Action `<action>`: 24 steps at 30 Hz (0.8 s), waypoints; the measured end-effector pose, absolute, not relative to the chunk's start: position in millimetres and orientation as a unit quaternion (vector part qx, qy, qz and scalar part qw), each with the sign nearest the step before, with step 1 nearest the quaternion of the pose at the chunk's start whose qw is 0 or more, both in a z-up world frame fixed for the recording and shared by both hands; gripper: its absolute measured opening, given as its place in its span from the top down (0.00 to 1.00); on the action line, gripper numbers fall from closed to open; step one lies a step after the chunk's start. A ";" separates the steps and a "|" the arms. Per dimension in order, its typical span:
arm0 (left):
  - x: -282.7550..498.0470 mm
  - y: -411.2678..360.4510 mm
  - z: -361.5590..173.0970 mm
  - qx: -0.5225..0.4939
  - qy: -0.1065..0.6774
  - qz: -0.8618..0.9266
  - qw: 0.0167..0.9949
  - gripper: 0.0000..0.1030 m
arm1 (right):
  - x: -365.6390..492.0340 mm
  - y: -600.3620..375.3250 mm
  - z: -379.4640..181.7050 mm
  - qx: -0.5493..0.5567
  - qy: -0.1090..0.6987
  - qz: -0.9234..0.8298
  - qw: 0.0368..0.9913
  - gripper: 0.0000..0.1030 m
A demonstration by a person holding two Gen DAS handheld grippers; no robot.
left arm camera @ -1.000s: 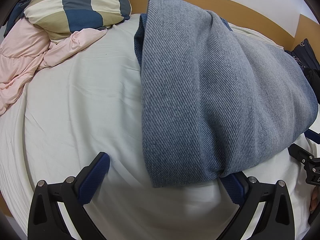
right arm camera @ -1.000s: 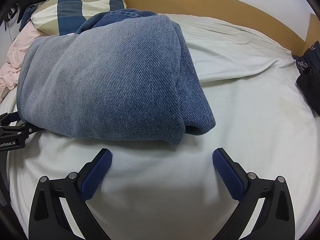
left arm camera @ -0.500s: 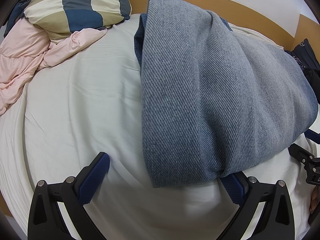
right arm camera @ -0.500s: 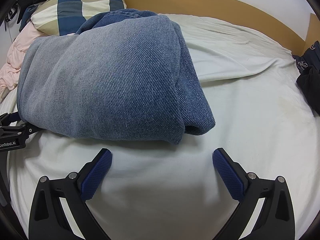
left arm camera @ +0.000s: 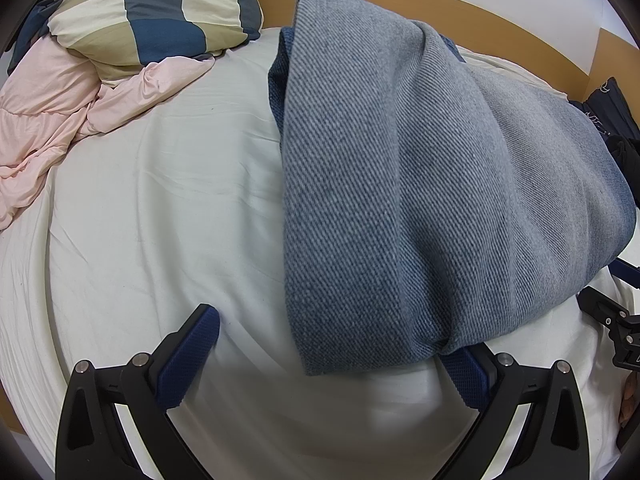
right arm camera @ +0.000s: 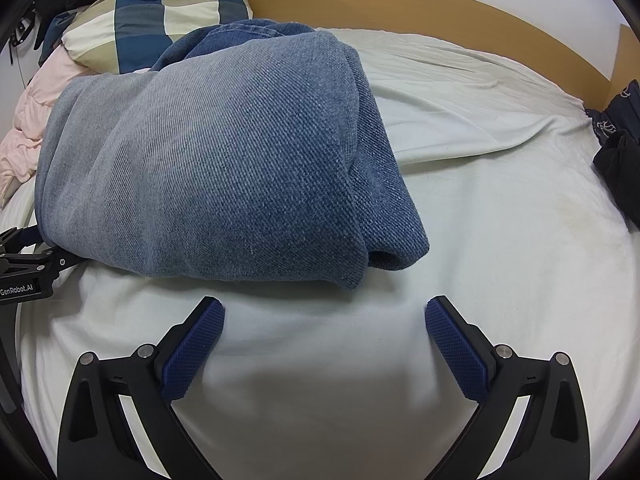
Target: Fold clothes
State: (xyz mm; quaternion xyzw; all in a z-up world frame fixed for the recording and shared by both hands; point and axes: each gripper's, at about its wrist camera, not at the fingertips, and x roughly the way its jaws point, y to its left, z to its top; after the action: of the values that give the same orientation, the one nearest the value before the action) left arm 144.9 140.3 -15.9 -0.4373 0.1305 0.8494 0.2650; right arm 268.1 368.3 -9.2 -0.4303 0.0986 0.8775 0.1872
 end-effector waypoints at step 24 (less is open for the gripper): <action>145.4 140.7 -15.4 -0.437 0.130 0.849 0.265 0.00 | 260.7 373.4 -10.7 -0.430 0.099 0.877 0.188 0.00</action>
State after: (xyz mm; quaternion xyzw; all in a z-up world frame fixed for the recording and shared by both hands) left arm 145.4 140.7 -15.4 -0.4374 0.1304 0.8494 0.2647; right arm 260.7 373.4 -10.7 -0.4302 0.0995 0.8773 0.1880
